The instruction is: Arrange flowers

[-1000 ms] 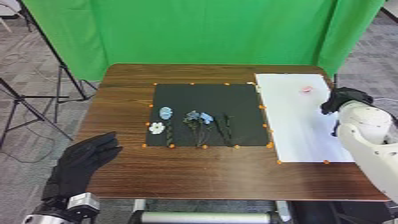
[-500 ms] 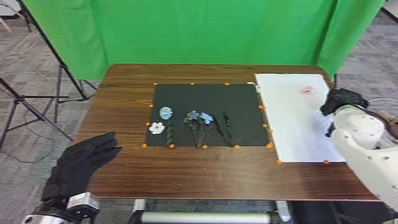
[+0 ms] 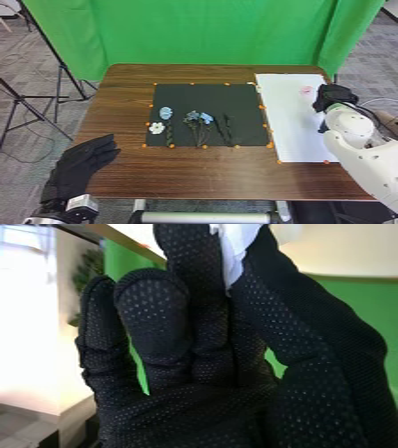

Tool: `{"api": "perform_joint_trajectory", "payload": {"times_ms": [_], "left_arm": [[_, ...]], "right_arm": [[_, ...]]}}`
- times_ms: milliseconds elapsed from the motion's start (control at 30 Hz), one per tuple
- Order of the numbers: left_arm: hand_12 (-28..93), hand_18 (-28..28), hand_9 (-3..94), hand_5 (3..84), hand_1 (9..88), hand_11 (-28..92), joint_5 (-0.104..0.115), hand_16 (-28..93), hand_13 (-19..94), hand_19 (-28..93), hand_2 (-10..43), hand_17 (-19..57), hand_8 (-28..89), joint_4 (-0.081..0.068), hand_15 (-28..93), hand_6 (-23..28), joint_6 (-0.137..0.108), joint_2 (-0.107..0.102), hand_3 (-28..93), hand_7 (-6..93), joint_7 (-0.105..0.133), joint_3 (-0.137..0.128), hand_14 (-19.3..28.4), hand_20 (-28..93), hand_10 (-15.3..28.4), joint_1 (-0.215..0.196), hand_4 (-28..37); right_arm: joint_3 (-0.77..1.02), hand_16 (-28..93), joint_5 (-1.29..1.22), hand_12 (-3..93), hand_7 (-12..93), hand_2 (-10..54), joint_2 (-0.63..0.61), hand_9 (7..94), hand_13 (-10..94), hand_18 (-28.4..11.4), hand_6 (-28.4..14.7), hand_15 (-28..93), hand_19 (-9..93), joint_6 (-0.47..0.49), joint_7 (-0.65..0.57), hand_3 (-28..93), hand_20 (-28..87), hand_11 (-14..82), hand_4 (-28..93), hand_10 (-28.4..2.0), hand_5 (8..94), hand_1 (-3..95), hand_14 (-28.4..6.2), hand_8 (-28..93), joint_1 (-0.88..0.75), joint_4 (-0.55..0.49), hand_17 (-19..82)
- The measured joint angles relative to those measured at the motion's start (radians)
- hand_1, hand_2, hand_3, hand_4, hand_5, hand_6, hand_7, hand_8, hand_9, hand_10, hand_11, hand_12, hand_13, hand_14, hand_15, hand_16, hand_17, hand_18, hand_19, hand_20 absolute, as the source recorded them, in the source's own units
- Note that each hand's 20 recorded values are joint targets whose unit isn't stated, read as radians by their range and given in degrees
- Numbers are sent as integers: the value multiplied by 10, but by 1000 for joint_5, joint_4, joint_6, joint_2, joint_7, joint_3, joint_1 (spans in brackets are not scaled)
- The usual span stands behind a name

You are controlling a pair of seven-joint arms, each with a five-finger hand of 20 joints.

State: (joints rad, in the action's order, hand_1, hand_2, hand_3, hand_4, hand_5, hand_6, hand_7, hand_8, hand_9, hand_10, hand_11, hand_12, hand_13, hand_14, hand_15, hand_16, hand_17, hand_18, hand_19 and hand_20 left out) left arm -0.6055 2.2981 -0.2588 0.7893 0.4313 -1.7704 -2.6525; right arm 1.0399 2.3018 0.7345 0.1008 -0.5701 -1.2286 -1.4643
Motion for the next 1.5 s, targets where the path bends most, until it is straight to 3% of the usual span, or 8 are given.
{"api": "perform_joint_trajectory", "payload": {"times_ms": [200, 433, 600, 800, 1000, 1200, 1333, 1500], "left_arm": [[99, 218, 373, 465, 267, 341, -2, -105, 261, 563, 32, -95, -77, 2, 545, 141, -1, 3, 818, 127, -2, -3, 276, 169, 217, -5, -145], [100, 219, 374, 465, 267, 341, -14, -106, 260, 563, 32, -95, -77, 12, 546, 141, 1, 34, 819, 128, -26, -31, 277, 168, 218, -20, -146], [100, 219, 374, 466, 267, 341, -17, -105, 260, 564, 31, -95, -77, 13, 547, 142, 1, 40, 819, 127, -32, -35, 278, 168, 221, -24, -147], [101, 219, 374, 467, 267, 343, -18, -107, 259, 564, 31, -95, -77, 14, 549, 142, 2, 41, 818, 126, -36, -37, 280, 168, 221, -24, -148], [101, 220, 375, 468, 268, 343, -27, -108, 258, 565, 31, -95, -75, 14, 551, 144, 8, 55, 818, 124, -55, -37, 283, 167, 222, -19, -147], [102, 220, 379, 470, 268, 346, -33, -108, 258, 566, 30, -96, -74, 14, 554, 145, 13, 63, 817, 122, -57, -37, 283, 166, 227, -19, -146], [103, 220, 379, 472, 269, 346, -41, -110, 258, 566, 30, -96, -74, 14, 556, 147, 23, 81, 817, 121, -72, -30, 284, 166, 228, -8, -147], [103, 220, 379, 472, 269, 346, -48, -111, 258, 567, 30, -96, -73, 13, 557, 148, 33, 89, 817, 120, -84, -28, 284, 165, 229, 6, -146]], "right_arm": [[-56, 267, -26, 342, 198, -95, -24, 902, 749, -199, 29, 670, 838, -30, 33, 756, 230, 212, -283, -60, 826, 527, -39, -11, 36, -67, 302], [-94, 272, -77, 344, 194, -95, -45, 903, 748, -199, 26, 672, 841, -42, 90, 761, 229, 214, -283, -61, 830, 527, -39, -8, 78, -168, 301], [-149, 277, -93, 346, 191, -95, -33, 903, 748, -201, 25, 672, 842, -43, 115, 764, 228, 216, -283, -64, 831, 526, -40, -6, 126, -204, 300], [-175, 277, -95, 345, 189, -95, 35, 902, 746, -201, 24, 673, 842, -38, 156, 764, 227, 220, -283, -66, 831, 526, -43, -5, 140, -236, 298], [-211, 275, -70, 342, 189, -95, 104, 900, 743, -202, 24, 676, 842, -29, 185, 764, 225, 222, -283, -67, 830, 525, -47, -4, 128, -262, 296], [-217, 271, -41, 340, 189, -95, 196, 900, 741, -203, 25, 677, 841, -1, 184, 766, 223, 225, -283, -68, 830, 524, -47, -4, 98, -249, 293], [-224, 272, -18, 340, 189, -95, 267, 898, 739, -203, 25, 676, 840, 17, 182, 766, 222, 226, -283, -68, 828, 523, -48, -4, 87, -224, 290], [-244, 275, 1, 339, 190, -95, 325, 897, 737, -203, 26, 675, 840, 30, 179, 765, 221, 227, -283, -68, 828, 522, -49, -4, 91, -205, 290]]}}
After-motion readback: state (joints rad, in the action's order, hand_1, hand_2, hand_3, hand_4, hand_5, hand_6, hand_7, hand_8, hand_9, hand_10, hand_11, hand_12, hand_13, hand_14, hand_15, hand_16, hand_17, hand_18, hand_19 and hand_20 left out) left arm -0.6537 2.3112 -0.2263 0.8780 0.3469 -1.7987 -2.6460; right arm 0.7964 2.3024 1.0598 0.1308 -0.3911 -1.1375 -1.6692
